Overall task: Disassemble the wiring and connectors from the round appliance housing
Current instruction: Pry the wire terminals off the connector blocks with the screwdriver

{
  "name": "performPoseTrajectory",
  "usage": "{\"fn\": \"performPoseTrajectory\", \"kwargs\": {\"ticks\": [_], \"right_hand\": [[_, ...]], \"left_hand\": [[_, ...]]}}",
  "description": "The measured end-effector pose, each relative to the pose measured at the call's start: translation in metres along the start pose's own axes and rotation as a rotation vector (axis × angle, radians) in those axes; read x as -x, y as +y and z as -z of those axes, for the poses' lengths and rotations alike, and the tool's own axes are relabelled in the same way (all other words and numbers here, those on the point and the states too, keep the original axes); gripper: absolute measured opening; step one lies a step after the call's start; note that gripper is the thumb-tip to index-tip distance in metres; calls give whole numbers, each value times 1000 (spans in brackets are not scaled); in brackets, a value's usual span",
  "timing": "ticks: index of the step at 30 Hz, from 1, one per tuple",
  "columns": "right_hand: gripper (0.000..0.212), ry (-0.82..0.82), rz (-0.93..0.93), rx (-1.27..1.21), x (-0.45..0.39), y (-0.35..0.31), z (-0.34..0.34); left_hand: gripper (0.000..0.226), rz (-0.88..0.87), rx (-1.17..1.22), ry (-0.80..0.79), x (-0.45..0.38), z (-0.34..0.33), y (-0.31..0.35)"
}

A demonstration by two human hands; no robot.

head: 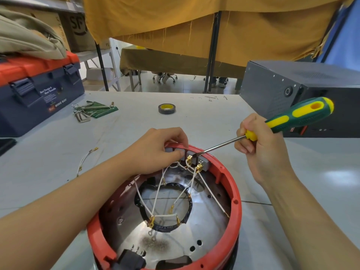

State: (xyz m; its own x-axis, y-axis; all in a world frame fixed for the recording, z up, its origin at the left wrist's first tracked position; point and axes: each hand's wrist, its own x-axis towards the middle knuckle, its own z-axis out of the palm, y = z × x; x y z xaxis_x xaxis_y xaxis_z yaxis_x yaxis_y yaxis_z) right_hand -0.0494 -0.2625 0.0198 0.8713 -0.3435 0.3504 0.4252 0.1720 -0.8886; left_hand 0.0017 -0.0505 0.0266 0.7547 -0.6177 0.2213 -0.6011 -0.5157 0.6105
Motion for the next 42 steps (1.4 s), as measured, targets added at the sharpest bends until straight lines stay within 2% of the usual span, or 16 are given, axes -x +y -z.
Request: {"fn": "performPoseTrajectory", "kwargs": {"ticks": [13, 18, 28, 33, 42], "right_hand": [[25, 28, -88, -120, -2, 8, 3], [19, -22, -102, -61, 2, 14, -5], [27, 29, -78, -168, -2, 5, 3], [26, 0, -65, -143, 1, 6, 0], [22, 2, -47, -123, 3, 3, 2]], "left_hand": [[13, 50, -1, -107, -2, 0, 1], [12, 58, -35, -145, -2, 0, 3], [7, -11, -35, -124, 0, 5, 2], [5, -105, -164, -96, 7, 14, 9], [8, -210, -410, -185, 22, -5, 25]]}}
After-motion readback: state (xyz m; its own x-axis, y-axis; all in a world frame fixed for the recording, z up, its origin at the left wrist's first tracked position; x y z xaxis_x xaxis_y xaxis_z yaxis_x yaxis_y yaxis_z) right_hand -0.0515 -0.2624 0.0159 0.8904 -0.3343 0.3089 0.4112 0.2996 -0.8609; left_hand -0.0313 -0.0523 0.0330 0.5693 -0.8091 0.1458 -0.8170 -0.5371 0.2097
